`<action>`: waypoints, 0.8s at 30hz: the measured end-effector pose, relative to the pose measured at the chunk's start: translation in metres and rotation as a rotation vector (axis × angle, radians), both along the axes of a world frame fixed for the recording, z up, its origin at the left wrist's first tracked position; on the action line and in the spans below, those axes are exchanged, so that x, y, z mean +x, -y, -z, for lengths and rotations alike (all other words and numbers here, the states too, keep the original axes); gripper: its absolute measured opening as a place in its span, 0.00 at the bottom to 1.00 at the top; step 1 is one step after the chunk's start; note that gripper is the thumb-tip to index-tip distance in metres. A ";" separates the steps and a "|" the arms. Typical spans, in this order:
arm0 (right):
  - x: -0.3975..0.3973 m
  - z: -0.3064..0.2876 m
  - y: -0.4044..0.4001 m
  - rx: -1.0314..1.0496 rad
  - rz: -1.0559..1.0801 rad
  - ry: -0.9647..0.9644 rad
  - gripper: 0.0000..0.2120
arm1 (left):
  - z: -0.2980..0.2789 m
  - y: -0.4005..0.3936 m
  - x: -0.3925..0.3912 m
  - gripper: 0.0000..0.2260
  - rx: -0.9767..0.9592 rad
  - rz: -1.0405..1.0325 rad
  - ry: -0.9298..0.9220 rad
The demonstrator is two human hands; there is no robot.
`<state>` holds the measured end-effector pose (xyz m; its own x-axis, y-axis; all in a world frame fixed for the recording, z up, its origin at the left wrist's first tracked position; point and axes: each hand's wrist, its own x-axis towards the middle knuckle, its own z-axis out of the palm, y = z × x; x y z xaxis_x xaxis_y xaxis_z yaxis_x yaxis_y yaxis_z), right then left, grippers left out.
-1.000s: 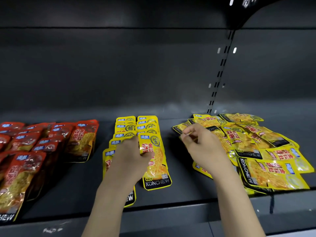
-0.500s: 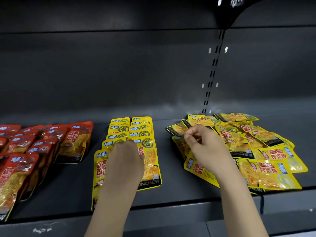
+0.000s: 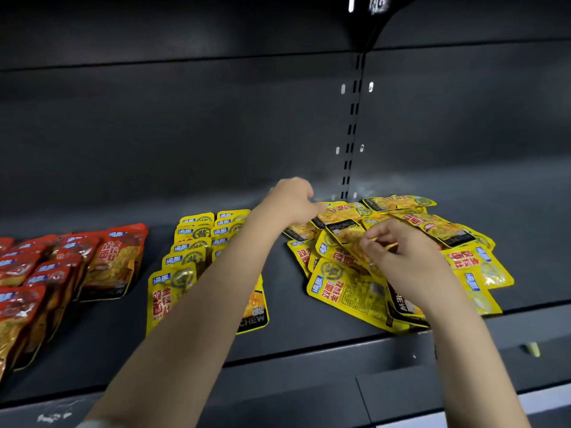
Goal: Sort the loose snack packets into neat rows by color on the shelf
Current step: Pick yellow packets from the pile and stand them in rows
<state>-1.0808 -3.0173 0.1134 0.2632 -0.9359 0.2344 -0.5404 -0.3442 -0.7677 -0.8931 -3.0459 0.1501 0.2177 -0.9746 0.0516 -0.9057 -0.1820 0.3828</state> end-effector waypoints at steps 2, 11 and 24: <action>-0.008 0.001 -0.001 -0.017 0.030 -0.036 0.00 | 0.000 0.023 -0.008 0.22 0.058 0.041 0.028; -0.033 0.008 0.002 0.002 0.101 -0.044 0.02 | 0.014 0.066 -0.026 0.27 0.259 0.109 0.190; 0.014 -0.016 0.042 -0.069 -0.094 -0.155 0.03 | -0.011 0.019 0.006 0.14 -0.095 -0.075 -0.204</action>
<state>-1.0666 -3.0590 0.1292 0.3868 -0.8884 0.2473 -0.6131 -0.4481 -0.6506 -0.8869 -3.0650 0.1608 0.3047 -0.9482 0.0903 -0.7933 -0.2002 0.5750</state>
